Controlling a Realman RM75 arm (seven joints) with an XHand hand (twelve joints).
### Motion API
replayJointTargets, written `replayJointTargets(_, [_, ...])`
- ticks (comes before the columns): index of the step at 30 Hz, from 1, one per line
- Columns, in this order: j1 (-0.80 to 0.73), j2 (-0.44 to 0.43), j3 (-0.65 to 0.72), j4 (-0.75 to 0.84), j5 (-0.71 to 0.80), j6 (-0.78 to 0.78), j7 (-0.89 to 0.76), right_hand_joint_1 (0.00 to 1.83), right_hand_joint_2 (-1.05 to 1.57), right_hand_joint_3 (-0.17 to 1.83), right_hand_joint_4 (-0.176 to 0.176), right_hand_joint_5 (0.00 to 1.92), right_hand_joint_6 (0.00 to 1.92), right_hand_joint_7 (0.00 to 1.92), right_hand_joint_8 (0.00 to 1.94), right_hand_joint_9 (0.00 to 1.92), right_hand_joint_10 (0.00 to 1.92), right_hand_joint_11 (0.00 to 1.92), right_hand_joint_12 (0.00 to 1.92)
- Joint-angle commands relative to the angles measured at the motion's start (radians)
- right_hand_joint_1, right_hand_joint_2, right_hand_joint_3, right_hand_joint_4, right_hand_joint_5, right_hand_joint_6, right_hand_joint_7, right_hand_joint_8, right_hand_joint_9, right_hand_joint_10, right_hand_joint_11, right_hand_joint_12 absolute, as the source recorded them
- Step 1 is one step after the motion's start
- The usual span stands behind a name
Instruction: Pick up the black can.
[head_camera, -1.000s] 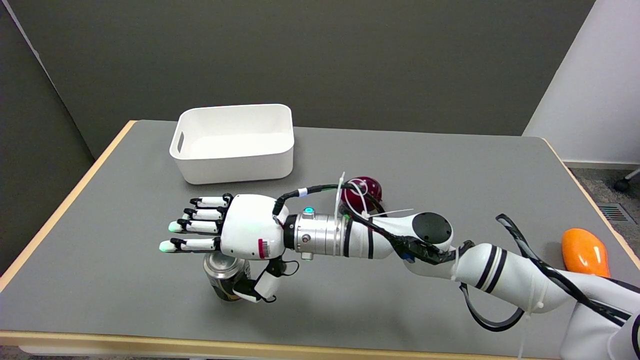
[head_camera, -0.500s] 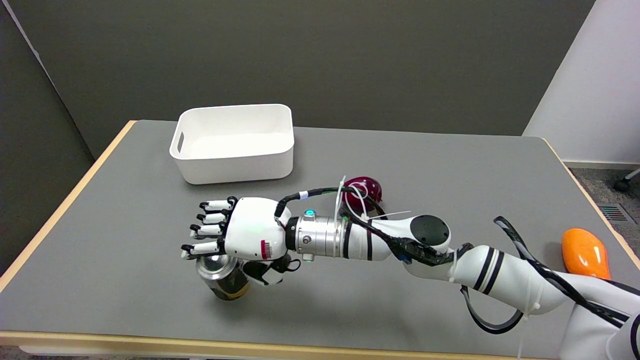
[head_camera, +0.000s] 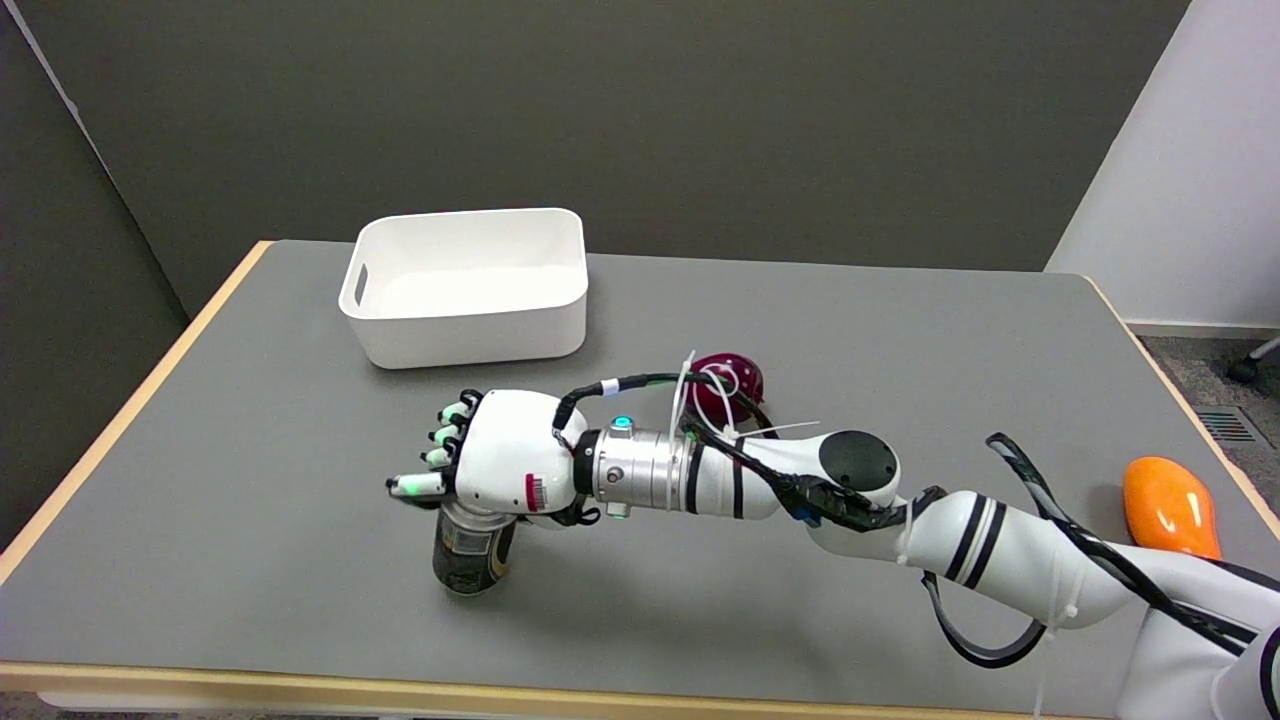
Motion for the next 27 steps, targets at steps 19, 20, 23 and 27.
replayJointTargets(19, [0.096, -0.021, 0.118, 0.018, -0.079, -0.151, 0.000, 1.16, 1.06, 0.43, -0.052, 0.60, 1.63, 0.85, 1.34, 0.77, 1.28, 0.64, 1.54])
replayJointTargets(20, [0.119, -0.025, 0.130, 0.020, -0.089, -0.174, 0.000, 1.16, 1.06, 0.43, -0.052, 0.60, 1.63, 0.85, 1.34, 0.77, 1.28, 0.64, 1.54])
replayJointTargets(23, [0.172, -0.036, 0.139, 0.016, -0.113, -0.219, 0.000, 1.16, 1.08, 0.38, -0.041, 0.61, 1.60, 0.85, 1.32, 0.81, 1.21, 0.69, 1.45])
replayJointTargets(27, [0.287, -0.071, 0.132, -0.052, -0.183, -0.321, 0.008, 1.16, 1.09, 0.37, -0.046, 0.60, 1.61, 0.84, 1.32, 0.81, 1.22, 0.69, 1.46])
